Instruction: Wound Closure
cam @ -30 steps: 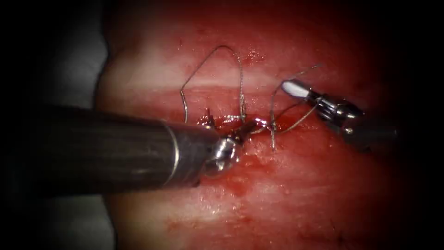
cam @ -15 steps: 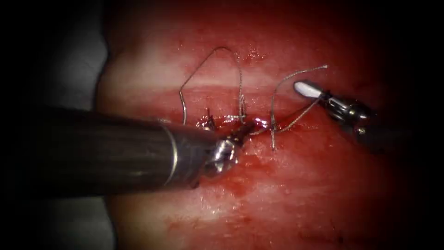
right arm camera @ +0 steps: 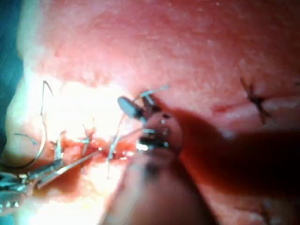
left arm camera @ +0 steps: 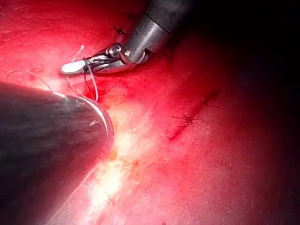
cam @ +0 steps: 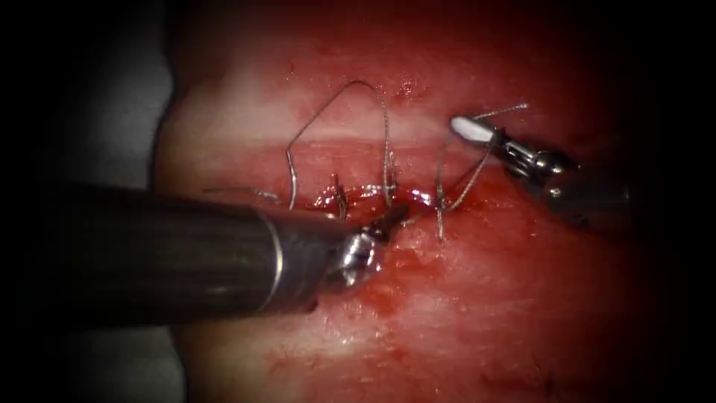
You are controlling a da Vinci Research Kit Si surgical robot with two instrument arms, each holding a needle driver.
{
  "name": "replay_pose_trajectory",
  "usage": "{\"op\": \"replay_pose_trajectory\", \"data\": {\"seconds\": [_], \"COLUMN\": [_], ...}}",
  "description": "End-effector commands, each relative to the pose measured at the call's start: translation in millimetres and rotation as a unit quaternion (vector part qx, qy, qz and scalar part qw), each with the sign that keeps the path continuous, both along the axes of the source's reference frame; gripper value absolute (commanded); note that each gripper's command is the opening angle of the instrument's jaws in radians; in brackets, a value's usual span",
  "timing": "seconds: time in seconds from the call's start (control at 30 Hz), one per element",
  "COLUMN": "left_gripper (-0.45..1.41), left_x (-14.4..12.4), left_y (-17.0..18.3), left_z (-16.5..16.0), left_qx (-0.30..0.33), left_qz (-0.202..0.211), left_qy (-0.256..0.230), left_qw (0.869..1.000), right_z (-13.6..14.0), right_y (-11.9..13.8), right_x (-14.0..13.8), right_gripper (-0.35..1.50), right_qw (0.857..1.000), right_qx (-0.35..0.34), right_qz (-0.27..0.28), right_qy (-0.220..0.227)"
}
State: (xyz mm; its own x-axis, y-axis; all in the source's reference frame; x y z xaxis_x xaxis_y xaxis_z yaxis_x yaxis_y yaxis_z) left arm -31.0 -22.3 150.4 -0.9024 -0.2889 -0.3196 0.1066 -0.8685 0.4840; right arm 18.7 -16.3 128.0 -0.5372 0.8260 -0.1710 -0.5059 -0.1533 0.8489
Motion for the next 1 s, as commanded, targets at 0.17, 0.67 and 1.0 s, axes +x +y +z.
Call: {"op": "replay_pose_trajectory", "data": {"seconds": [0.17, 0.67, 1.0], "left_gripper": [-0.45, -0.45, -0.45], "left_x": [0.0, 0.2, 1.6], "left_y": [-1.0, -0.9, 0.3], "left_z": [0.5, 0.5, -0.3], "left_qx": [0.002, 0.002, 0.008], "left_qz": [0.003, 0.004, 0.004], "left_qy": [-0.001, -0.002, -0.002], "left_qw": [1.0, 1.0, 1.0], "right_z": [-0.7, -1.2, -2.5], "right_y": [0.9, 0.6, 0.0], "right_x": [1.3, 0.9, 0.7], "right_gripper": [0.34, -0.35, -0.35], "right_qw": [1.0, 0.999, 0.996], "right_qx": [-0.017, -0.002, -0.061], "right_qz": [-0.005, -0.021, -0.046], "right_qy": [-0.015, -0.049, -0.053]}}
